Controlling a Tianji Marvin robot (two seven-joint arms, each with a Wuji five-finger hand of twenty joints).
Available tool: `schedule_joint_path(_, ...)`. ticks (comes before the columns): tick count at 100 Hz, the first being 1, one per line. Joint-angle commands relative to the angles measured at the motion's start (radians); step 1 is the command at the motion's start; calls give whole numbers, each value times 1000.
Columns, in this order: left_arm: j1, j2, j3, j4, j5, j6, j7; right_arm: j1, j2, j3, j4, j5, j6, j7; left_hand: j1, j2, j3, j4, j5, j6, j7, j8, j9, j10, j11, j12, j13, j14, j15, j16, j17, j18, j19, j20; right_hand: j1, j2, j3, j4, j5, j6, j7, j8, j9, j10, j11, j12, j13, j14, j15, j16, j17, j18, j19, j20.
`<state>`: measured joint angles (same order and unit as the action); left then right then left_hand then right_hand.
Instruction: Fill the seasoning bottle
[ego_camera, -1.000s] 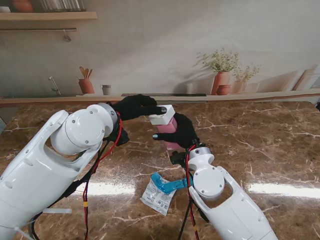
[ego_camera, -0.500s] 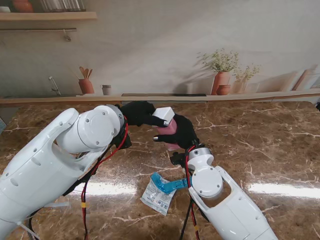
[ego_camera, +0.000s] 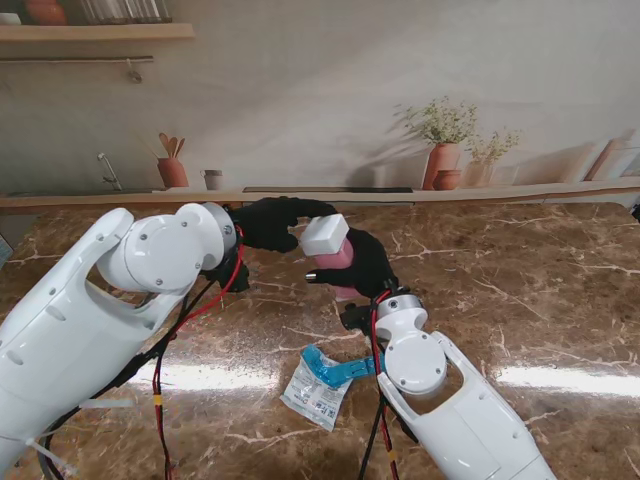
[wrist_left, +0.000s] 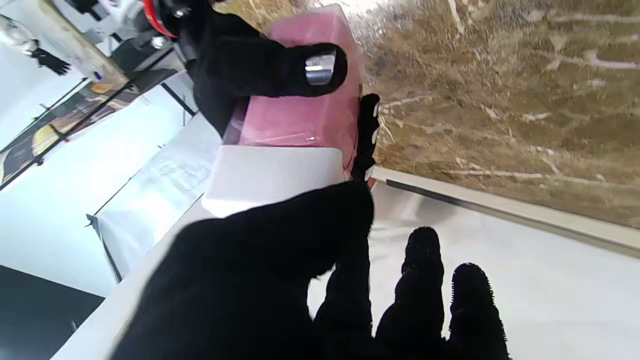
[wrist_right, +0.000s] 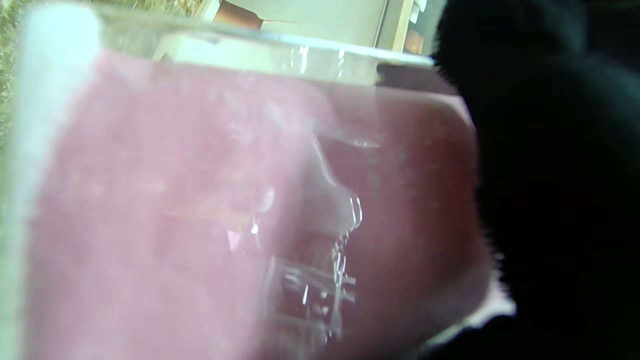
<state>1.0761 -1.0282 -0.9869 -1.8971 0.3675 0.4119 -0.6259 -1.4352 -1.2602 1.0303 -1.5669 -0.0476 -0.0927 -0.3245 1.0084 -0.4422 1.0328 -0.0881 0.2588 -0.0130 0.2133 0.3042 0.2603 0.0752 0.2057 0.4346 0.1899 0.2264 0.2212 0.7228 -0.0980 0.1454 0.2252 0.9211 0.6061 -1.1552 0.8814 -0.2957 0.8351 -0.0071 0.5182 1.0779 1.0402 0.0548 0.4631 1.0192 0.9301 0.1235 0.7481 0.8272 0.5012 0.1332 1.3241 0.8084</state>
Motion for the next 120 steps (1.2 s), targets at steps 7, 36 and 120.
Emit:
schedule_joint_path(7,14,13,-28,-18,-54,26,-8,0,-4,6,-2,12,3,17,-282,-82,-224,41,-114,-112,-24,18,-110,-24,-71,-42,-73,-28,-46,-31,6,-13,-46,-160,252,623,257,51,203,-327,420,93,94,-180,273,78,76,-128,422,121,73,-31,196,64)
schedule_joint_path(36,36,-13,2,-59,-71,213,119,3,-4,2,-2,12,3,19,-483,211,-1053,66,18,227,-59,87,75,113,-4,12,114,97,52,41,-37,91,166,263,252,622,257,51,205,-328,420,92,94,-181,272,77,76,-128,422,121,73,-31,196,64)
schedule_joint_path(120,-42,-35,147,-54,-43,416,219,16,0,-14,16,-18,4,31,-235,-97,-19,-33,40,-184,392,532,546,55,237,496,580,111,413,132,244,280,941,70,252,621,259,51,208,-329,419,91,96,-180,271,77,75,-128,422,121,71,-32,195,64)
